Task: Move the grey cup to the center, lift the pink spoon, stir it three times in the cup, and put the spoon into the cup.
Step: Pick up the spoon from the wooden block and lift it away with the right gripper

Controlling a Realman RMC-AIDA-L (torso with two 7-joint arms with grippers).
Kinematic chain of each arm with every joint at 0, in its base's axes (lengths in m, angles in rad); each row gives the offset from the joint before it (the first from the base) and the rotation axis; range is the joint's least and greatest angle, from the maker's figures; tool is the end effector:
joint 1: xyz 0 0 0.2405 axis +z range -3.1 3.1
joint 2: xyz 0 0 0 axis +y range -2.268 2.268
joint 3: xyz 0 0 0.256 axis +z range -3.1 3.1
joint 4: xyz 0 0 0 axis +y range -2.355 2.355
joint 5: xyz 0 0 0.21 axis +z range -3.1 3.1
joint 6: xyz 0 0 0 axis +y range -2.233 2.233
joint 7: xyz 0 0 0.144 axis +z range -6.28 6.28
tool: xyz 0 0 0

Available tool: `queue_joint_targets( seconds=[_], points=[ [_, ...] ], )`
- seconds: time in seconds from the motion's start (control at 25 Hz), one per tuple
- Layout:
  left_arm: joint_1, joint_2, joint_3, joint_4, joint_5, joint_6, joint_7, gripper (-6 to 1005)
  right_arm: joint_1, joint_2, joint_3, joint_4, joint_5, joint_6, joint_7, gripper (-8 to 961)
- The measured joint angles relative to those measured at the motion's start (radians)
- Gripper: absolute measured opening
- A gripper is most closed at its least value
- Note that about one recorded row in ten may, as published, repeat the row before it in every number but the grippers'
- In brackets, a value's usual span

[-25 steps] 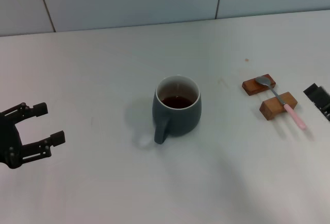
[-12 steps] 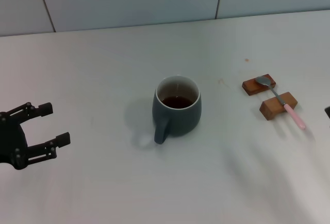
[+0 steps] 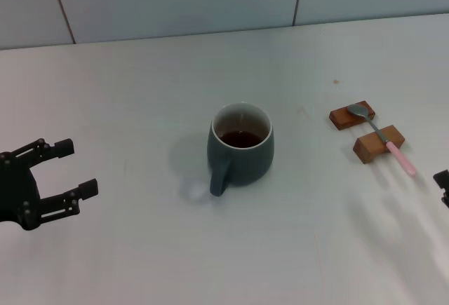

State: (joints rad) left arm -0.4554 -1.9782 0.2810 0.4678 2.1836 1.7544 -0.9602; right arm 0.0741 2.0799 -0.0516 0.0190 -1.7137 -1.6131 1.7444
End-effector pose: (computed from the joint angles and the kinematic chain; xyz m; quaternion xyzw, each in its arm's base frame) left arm -0.3184 0.2830 0.0390 -0.9276 -0.1384 -0.2843 0.1990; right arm 0.3743 0.1691 -0.0111 -0.3839 0.6524 0.6197 0.2074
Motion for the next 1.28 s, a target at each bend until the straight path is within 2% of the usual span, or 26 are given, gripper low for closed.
queue_joint_targets(
  seconds=[0.48, 1.28],
  points=[
    [0.0, -0.002, -0.002, 0.0, -0.023, -0.003, -0.008, 833, 0.037, -0.004, -0.021, -0.034, -0.033, 0.108, 0.059, 776],
    [0.005, -0.002, -0.002, 0.0, -0.049, -0.003, -0.011, 832, 0.08, -0.006, -0.025, -0.046, -0.054, 0.173, 0.081, 765]
  ],
)
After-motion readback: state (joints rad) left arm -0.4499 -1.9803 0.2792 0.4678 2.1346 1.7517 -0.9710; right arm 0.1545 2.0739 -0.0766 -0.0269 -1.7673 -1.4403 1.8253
